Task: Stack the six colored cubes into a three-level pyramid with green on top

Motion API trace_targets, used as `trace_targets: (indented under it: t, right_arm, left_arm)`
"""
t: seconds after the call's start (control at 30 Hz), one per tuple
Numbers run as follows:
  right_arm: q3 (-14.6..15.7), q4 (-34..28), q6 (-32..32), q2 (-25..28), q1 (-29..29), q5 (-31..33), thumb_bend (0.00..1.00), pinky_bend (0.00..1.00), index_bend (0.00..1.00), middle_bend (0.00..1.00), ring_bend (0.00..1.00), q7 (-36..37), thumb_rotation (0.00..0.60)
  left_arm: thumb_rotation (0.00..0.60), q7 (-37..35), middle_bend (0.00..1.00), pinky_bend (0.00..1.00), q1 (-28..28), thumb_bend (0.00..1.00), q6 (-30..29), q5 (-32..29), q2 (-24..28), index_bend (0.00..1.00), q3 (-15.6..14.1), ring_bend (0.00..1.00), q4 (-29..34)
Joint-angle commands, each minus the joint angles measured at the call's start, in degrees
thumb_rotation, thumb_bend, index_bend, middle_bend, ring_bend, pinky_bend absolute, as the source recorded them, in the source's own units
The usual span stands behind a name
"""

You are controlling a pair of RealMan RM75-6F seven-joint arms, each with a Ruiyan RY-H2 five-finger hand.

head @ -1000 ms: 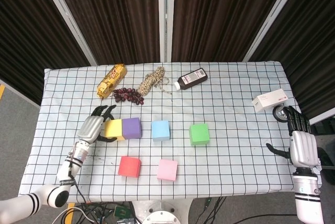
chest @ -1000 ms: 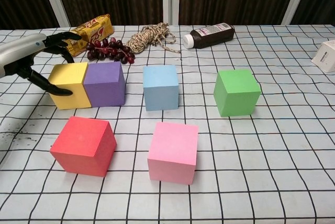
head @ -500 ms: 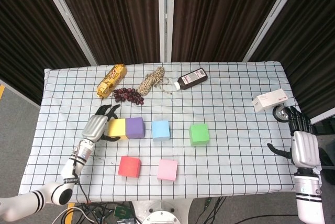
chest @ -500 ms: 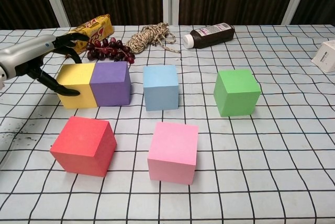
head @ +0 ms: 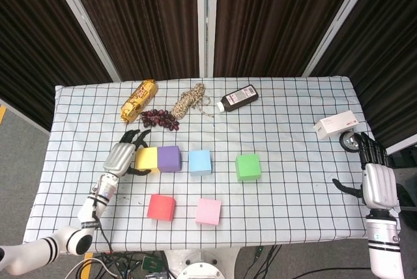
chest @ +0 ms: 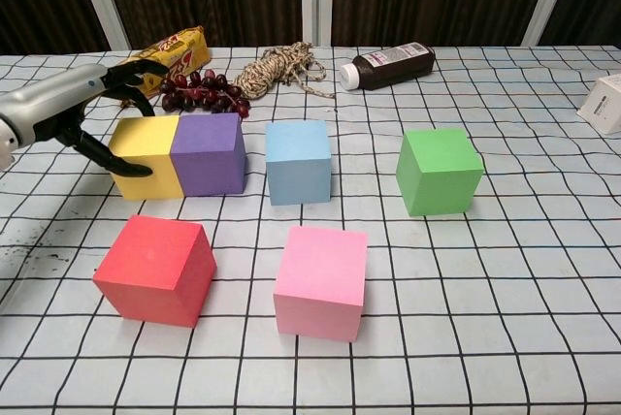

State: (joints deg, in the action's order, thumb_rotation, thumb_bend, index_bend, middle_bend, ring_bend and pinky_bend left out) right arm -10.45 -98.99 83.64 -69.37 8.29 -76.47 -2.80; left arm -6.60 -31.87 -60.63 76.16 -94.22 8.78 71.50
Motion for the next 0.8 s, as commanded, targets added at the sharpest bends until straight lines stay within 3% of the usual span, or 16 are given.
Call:
trace_targets:
  t: [0.03,0.8]
  right_arm:
    - [0.0,0.0,0.0,0.0,0.0,0.0,0.02,0.0,0.0,0.0,0.0,0.0,0.6]
    - [0.0,0.1,-0.3,0.0,-0.1,0.7,0.02,0.0,0.0,0.0,0.0,-0.2,0.6]
  left_arm:
    - [0.6,0.0,0.44,0.04,-0.1,0.14,0.1,0.0,0.2,0.06,0.0,0.07,0.1]
    - [0.6,0.4,0.43,0.03,-0.3,0.14,0.6,-0.4,0.1,0.05,-0.3,0.07,0.7]
